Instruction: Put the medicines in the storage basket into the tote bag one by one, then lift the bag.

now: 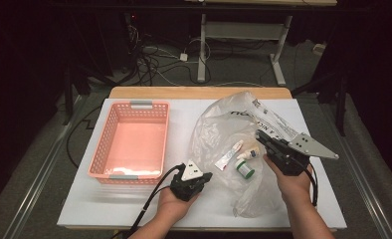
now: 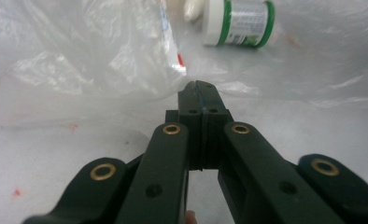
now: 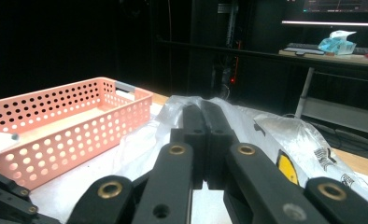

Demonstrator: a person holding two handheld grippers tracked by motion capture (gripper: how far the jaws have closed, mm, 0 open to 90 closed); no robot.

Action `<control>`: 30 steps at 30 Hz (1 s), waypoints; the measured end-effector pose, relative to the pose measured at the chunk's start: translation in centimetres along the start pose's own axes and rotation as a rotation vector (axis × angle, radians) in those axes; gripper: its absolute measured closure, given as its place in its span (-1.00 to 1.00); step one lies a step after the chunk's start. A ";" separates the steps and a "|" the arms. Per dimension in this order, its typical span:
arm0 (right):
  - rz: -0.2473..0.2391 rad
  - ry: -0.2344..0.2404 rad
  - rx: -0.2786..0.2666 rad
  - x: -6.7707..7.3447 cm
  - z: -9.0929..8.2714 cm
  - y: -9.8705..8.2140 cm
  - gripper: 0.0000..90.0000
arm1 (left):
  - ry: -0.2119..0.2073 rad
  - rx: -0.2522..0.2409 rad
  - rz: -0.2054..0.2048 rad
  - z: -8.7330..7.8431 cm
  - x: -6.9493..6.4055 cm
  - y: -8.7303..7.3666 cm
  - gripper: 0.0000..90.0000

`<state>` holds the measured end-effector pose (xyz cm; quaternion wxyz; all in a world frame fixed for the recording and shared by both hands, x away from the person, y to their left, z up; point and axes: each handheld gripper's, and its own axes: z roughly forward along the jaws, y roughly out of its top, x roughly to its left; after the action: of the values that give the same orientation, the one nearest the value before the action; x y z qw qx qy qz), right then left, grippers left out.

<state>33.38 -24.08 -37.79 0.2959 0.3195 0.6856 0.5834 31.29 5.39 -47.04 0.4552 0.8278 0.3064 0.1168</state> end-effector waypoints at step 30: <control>0.000 -0.003 -0.043 -0.3 0.2 1.7 1.00 | 0.072 -0.246 0.058 -4.3 -0.2 5.3 0.97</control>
<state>33.84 -24.00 -36.15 0.3036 0.3140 0.6724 0.5975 31.18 6.11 -40.25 0.5384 0.7694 0.2821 0.1964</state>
